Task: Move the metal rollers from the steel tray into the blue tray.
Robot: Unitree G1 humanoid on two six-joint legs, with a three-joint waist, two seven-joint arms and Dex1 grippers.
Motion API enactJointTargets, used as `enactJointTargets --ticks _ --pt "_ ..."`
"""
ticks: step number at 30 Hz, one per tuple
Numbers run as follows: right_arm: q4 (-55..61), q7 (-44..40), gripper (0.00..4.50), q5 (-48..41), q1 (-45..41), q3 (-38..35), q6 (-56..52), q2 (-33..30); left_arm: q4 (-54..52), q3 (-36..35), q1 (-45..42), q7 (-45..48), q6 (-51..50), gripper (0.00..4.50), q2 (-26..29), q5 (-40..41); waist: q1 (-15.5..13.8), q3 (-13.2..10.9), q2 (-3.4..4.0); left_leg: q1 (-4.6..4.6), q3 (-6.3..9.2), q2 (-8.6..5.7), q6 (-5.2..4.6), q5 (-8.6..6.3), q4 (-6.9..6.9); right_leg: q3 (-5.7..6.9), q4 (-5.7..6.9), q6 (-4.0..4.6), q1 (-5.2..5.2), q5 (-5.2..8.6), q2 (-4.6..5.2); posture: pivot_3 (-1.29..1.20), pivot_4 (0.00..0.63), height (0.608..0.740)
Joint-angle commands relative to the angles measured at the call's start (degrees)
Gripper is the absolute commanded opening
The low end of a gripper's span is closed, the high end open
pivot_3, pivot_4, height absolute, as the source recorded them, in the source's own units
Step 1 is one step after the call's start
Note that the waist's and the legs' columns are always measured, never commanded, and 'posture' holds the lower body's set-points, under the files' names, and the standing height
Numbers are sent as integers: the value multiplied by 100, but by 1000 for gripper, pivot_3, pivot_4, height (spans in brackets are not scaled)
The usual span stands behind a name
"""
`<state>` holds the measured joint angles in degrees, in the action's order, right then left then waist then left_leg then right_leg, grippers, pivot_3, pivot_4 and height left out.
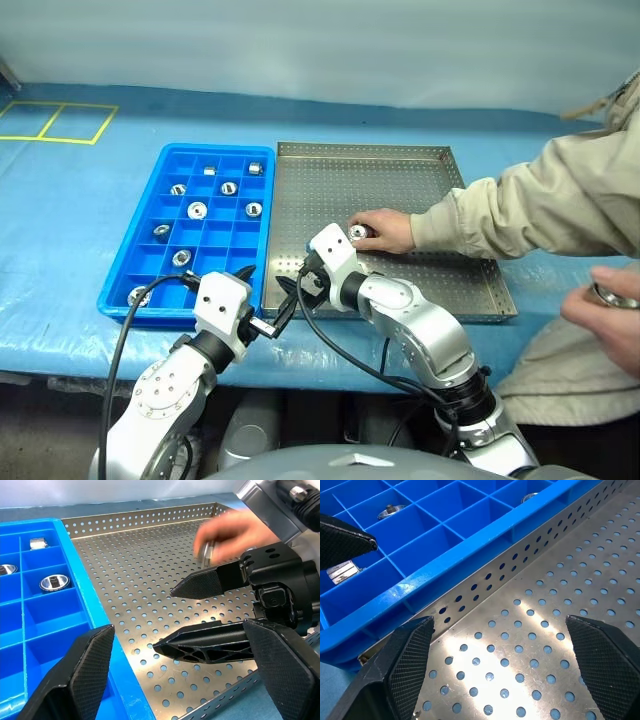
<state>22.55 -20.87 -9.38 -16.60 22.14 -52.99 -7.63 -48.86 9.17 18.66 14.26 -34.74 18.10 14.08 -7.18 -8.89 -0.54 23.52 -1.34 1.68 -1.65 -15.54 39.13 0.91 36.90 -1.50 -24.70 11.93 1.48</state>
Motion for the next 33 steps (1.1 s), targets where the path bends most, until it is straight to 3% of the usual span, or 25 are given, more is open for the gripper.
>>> enactJointTargets --ticks 1,33 --pt "269 -71 4465 -130 -39 215 115 138 -64 182 -51 52 -30 4500 15 38 1 0 0 0 0 0 0 0 0 0 0 0 0 0 0 308 150 740" --pt "234 46 4465 -84 39 73 125 82 -46 95 -67 40 -102 4500 43 38 10 0 0 -2 0 0 0 0 0 -1 0 0 1 0 0 300 150 740"
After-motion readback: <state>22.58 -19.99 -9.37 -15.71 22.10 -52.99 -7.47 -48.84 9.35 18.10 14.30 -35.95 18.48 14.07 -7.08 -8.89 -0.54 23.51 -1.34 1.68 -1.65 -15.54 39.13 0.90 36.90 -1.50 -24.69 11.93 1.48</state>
